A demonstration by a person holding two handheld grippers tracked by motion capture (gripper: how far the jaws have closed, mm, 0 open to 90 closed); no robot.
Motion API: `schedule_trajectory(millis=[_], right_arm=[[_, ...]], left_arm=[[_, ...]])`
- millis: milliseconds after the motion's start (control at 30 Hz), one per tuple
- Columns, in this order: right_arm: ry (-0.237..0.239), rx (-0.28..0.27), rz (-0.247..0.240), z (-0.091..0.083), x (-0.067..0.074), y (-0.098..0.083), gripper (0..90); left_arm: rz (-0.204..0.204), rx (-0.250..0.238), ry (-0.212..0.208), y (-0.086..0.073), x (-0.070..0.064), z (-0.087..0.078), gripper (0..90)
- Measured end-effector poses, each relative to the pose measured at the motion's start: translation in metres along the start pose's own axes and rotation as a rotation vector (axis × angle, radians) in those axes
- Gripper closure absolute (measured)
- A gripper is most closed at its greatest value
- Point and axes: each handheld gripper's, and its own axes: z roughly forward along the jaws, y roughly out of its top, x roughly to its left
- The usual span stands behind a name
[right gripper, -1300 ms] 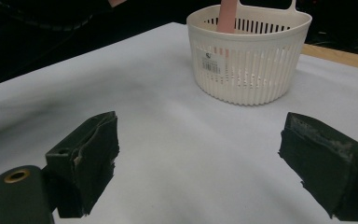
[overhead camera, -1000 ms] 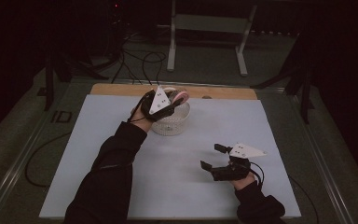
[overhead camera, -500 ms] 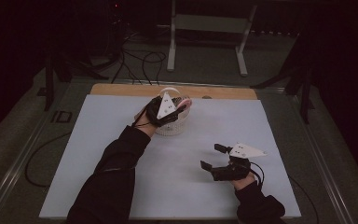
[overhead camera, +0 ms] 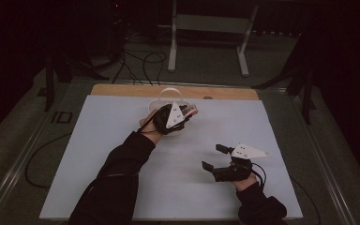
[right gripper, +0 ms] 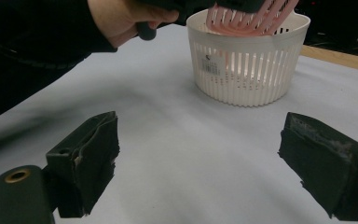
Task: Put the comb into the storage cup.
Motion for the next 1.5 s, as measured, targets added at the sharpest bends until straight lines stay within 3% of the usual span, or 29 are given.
schedule_trajectory(millis=[67, 100, 133, 200, 300, 333, 433, 633, 933, 1500], right_arm=[[0.0, -0.001, 0.0, 0.0, 0.0, 0.0, 11.4], [0.0, -0.001, 0.0, 0.0, 0.0, 0.0, 11.4], [0.001, 0.0, 0.001, 0.0, 0.0, 0.0, 11.4], [0.001, 0.0, 0.002, 0.0, 0.0, 0.0, 11.4], [-0.001, -0.001, 0.003, 0.001, -0.001, 0.0, 11.4], [-0.001, -0.001, 0.003, 0.001, -0.001, 0.0, 11.4], [-0.002, 0.0, 0.003, 0.0, 0.0, 0.0, 11.4], [-0.005, -0.002, 0.0, 0.0, -0.001, 0.0, 11.4], [-0.008, -0.003, 0.002, 0.0, -0.002, 0.0, 11.4], [-0.018, 0.0, -0.008, 0.001, -0.002, 0.0, 11.4]], left_arm=[[-0.017, 0.012, 0.017, -0.001, 0.001, 0.001, 34.4], [-0.034, 0.029, 0.014, -0.001, 0.002, 0.002, 34.4], [-0.046, 0.04, 0.016, -0.001, 0.002, 0.002, 25.7], [-0.038, 0.033, 0.03, -0.002, 0.002, 0.001, 21.1], [-0.067, 0.047, 0.032, 0.0, 0.003, 0.0, 13.3], [-0.071, 0.049, 0.015, 0.0, 0.003, 0.0, 13.3], [-0.068, 0.071, -0.018, 0.001, 0.003, 0.001, 2.4], [-0.082, 0.098, -0.045, 0.001, 0.005, 0.0, 0.3], [-0.113, 0.093, -0.088, 0.009, 0.011, -0.008, 0.0], [-0.194, 0.093, -0.234, 0.022, 0.015, -0.022, 0.0]])
